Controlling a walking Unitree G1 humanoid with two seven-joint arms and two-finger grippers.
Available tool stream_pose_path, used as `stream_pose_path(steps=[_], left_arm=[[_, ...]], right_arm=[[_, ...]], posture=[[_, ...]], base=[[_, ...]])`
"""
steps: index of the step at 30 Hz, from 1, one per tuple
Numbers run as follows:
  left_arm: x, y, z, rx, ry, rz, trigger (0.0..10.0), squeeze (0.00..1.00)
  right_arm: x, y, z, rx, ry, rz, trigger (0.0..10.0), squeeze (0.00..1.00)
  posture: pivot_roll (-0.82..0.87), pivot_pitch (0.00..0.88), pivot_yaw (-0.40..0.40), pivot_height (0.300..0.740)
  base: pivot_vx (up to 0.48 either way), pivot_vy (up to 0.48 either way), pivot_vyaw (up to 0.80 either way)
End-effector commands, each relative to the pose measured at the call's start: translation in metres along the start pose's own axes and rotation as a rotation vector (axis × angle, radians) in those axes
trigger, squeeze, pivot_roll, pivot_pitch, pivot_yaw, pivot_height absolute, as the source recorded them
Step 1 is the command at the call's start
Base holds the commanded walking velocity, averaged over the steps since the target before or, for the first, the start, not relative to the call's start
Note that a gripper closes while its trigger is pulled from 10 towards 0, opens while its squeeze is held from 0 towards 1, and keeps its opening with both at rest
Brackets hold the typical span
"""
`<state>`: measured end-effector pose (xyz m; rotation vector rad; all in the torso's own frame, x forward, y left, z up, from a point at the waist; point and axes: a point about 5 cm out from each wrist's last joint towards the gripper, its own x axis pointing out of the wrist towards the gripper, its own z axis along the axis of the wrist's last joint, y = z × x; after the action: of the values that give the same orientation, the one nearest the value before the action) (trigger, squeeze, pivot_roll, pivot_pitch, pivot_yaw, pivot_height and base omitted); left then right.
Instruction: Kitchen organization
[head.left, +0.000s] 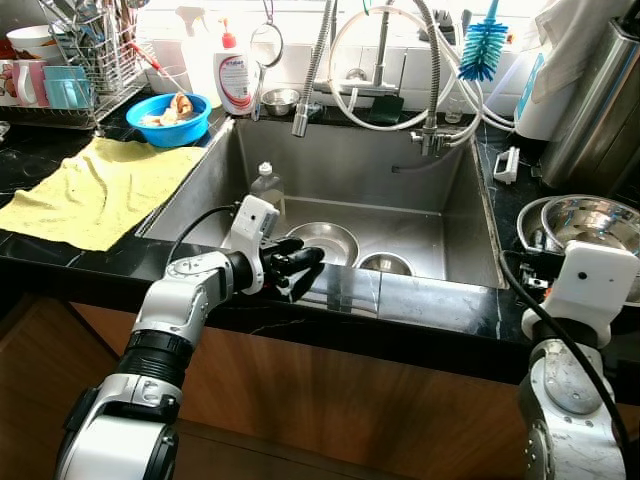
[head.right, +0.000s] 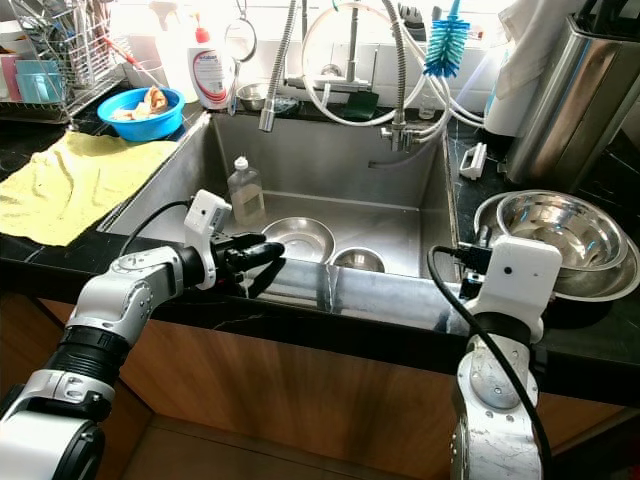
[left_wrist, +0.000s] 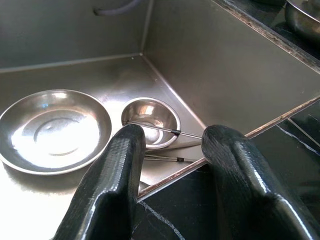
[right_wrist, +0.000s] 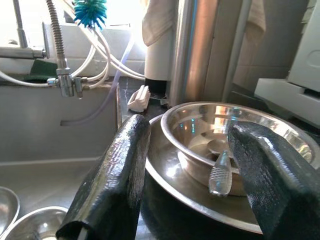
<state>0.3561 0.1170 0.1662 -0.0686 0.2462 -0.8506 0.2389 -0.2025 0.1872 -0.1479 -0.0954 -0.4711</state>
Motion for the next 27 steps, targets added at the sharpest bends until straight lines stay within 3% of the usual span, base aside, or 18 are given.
stream_pose_path(steps=[1, 9, 16, 18, 19, 20, 21, 27], left_arm=[[-0.001, 0.0, -0.024, -0.057, 0.082, 0.007, 10.0, 0.0], [-0.001, 0.0, -0.025, -0.061, 0.081, 0.01, 10.0, 0.0], [-0.002, 0.001, -0.025, -0.062, 0.08, 0.017, 10.0, 0.0], [-0.002, 0.001, -0.026, -0.063, 0.079, 0.018, 10.0, 0.0], [-0.002, 0.001, -0.026, -0.063, 0.079, 0.018, 10.0, 0.0], [-0.002, 0.001, -0.026, -0.063, 0.079, 0.018, 10.0, 0.0], [-0.002, 0.0, -0.026, -0.063, 0.08, 0.018, 10.0, 0.0], [-0.003, 0.001, -0.026, -0.064, 0.08, 0.019, 10.0, 0.0]], right_arm=[[-0.003, -0.005, 0.004, 0.002, -0.008, -0.033, 10.0, 0.0], [-0.005, -0.003, -0.01, 0.006, 0.079, -0.042, 10.0, 0.0], [-0.002, -0.002, -0.011, 0.013, 0.089, -0.038, 10.0, 0.0], [-0.002, -0.002, -0.011, 0.015, 0.092, -0.038, 9.5, 0.0], [-0.002, -0.002, -0.012, 0.022, 0.098, -0.04, 1.5, 0.0], [-0.002, -0.002, -0.012, 0.022, 0.098, -0.04, 1.5, 0.0], [-0.002, -0.002, -0.012, 0.026, 0.102, -0.043, 0.0, 0.0], [-0.002, -0.002, -0.013, 0.037, 0.111, -0.045, 0.0, 0.0]], posture=[[-0.11, 0.0, -0.001, 0.74], [-0.11, 0.0, -0.005, 0.74], [-0.11, 0.0, -0.01, 0.74], [-0.11, 0.0, -0.011, 0.74], [-0.11, 0.0, -0.011, 0.74], [-0.11, 0.0, -0.011, 0.74], [-0.11, 0.0, -0.011, 0.74], [-0.11, 0.0, -0.013, 0.74]], base=[[0.0, 0.0, 0.0], [0.0, 0.0, 0.0], [0.0, 0.0, 0.0], [0.0, 0.0, 0.0], [0.0, 0.0, 0.0], [0.0, 0.0, 0.0], [0.0, 0.0, 0.0], [0.0, 0.0, 0.0]])
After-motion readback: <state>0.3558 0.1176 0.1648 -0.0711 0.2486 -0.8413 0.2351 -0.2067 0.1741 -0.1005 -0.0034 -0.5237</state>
